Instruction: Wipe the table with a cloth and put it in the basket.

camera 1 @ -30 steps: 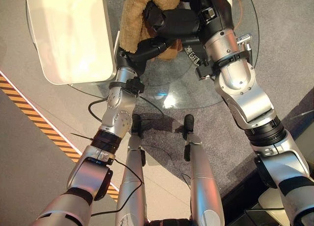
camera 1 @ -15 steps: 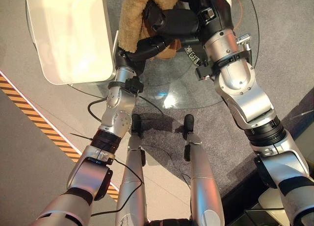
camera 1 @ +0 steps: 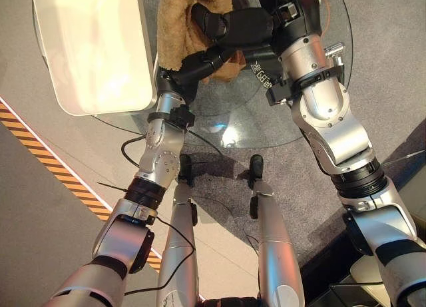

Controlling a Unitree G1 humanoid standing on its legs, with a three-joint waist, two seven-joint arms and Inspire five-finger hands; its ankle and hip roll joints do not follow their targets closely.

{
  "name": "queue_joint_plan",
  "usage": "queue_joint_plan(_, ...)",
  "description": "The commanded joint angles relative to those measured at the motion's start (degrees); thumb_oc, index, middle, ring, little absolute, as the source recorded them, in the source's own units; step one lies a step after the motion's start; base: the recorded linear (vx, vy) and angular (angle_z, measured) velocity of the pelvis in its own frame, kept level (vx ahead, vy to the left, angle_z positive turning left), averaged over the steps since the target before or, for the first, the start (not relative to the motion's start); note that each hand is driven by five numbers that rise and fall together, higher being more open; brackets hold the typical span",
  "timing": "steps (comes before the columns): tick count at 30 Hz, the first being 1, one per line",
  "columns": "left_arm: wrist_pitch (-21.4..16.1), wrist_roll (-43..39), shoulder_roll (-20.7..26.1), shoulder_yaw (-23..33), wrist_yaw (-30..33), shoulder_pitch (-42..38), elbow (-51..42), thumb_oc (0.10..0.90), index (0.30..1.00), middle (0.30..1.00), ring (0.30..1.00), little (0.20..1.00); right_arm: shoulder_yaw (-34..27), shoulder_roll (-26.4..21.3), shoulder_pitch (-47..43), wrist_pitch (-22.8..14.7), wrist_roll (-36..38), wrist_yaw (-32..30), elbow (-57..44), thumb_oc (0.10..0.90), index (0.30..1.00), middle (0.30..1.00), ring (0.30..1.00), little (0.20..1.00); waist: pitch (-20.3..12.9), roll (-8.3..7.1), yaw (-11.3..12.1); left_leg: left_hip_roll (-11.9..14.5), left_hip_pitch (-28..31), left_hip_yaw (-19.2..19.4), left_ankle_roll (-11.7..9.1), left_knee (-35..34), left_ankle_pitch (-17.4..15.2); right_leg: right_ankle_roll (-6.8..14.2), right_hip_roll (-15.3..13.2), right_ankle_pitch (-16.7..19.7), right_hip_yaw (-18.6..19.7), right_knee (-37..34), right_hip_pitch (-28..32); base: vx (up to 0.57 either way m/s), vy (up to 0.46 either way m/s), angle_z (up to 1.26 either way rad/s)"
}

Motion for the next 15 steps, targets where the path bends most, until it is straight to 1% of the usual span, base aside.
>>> queue_joint_plan(1, -5.2, 0.6, 0.1, 2.1, -4.8, -7.4, -5.8, 0.100, 0.300, 0.300, 0.300, 0.200, -6.6, 1.7, -6.6, -8.3, 1.2, -1.5, -10.4, 0.800, 0.900, 0.900, 0.900, 0.900, -1.5, -2.37, 0.7, -4.3, 2.5, 5.2, 5.4, 1.1, -4.2, -2.9, 6.2, -1.1, -2.3, -5.1, 5.0, 0.00, 0.000, 0.00)
queue_joint_plan(3, -5.4, 0.4, 0.1, 2.1, -5.1, -7.3, -5.6, 0.100, 0.300, 0.300, 0.300, 0.200, -6.7, 1.7, -6.5, -8.4, 1.1, -2.0, -10.3, 0.800, 0.900, 0.900, 0.900, 0.900, -1.5, -2.31, 0.6, -4.3, 2.6, 5.2, 5.4, 1.0, -4.1, -2.9, 6.2, -1.1, -2.2, -5.1, 5.0, 0.00, 0.000, 0.00)
queue_joint_plan(4, -5.4, 0.4, 0.1, 2.2, -5.0, -7.3, -5.7, 0.100, 0.300, 0.300, 0.300, 0.200, -7.0, 1.6, -6.4, -8.5, 1.0, -2.7, -10.3, 0.800, 0.900, 0.900, 0.900, 0.900, -1.5, -2.28, 0.6, -4.3, 2.3, 5.2, 5.4, 0.9, -3.6, -2.9, 6.2, -0.6, -2.2, -5.4, 4.8, 0.00, 0.000, 0.00)
queue_joint_plan(7, -5.9, 0.2, 0.2, 2.5, -5.4, -7.1, -5.4, 0.100, 0.300, 0.300, 0.300, 0.200, -7.7, 1.5, -5.9, -8.8, 0.7, -4.6, -9.8, 0.800, 0.900, 0.900, 0.900, 0.900, -1.5, -2.27, 0.5, -4.2, 2.5, 5.2, 5.4, 0.8, -4.1, -2.8, 6.2, -1.0, -2.1, -5.4, 5.0, 0.00, 0.000, 0.00)
queue_joint_plan(8, -6.0, 0.1, 0.3, 2.6, -5.5, -7.1, -5.4, 0.100, 0.300, 0.300, 0.300, 0.200, -7.8, 1.4, -5.8, -8.9, 0.8, -5.2, -9.7, 0.800, 0.900, 0.900, 0.900, 0.900, -1.5, -2.29, 0.5, -4.2, 2.3, 5.3, 5.4, 0.6, -3.7, -2.8, 6.2, -0.5, -2.1, -5.5, 4.7, 0.00, 0.000, 0.00)
queue_joint_plan(10, -5.8, 0.5, 0.3, 2.8, -5.3, -6.9, -5.6, 0.100, 0.300, 0.300, 0.300, 0.200, -8.3, 1.3, -5.3, -9.6, 0.9, -5.9, -9.3, 0.800, 0.900, 0.900, 0.900, 0.900, -1.5, -2.35, 0.4, -4.2, 2.6, 5.3, 5.5, 0.7, -4.3, -2.8, 6.2, -1.0, -2.1, -5.3, 4.9, 0.00, 0.000, 0.00)
queue_joint_plan(12, -5.6, 1.0, 0.4, 3.0, -4.9, -6.9, -5.9, 0.100, 0.300, 0.300, 0.300, 0.200, -8.6, 1.0, -5.0, -9.9, 1.5, -5.8, -9.2, 0.800, 0.900, 0.900, 0.900, 0.900, -1.5, -2.47, 0.3, -4.2, 2.3, 5.4, 5.6, 0.6, -3.8, -2.8, 6.3, -0.5, -2.1, -5.5, 4.6, 0.00, 0.000, 0.00)
queue_joint_plan(14, -5.6, 1.1, 0.6, 3.1, -4.9, -6.7, -5.9, 0.100, 0.300, 0.300, 0.300, 0.200, -9.0, 0.8, -4.7, -10.2, 1.9, -5.4, -9.3, 0.800, 0.900, 0.900, 0.900, 0.900, -1.5, -2.55, 0.2, -4.2, 2.7, 5.4, 5.5, 0.8, -4.4, -2.8, 6.4, -1.1, -2.0, -5.3, 4.9, 0.00, 0.000, 0.00)
queue_joint_plan(15, -5.6, 1.1, 0.6, 3.1, -4.9, -6.7, -5.9, 0.100, 0.300, 0.300, 0.300, 0.200, -9.0, 0.7, -4.7, -10.3, 1.9, -5.3, -9.4, 0.800, 0.900, 0.900, 0.900, 0.900, -1.5, -2.56, 0.2, -4.2, 2.4, 5.4, 5.6, 0.6, -3.9, -2.8, 6.4, -0.5, -2.0, -5.5, 4.7, 0.00, 0.000, 0.00)
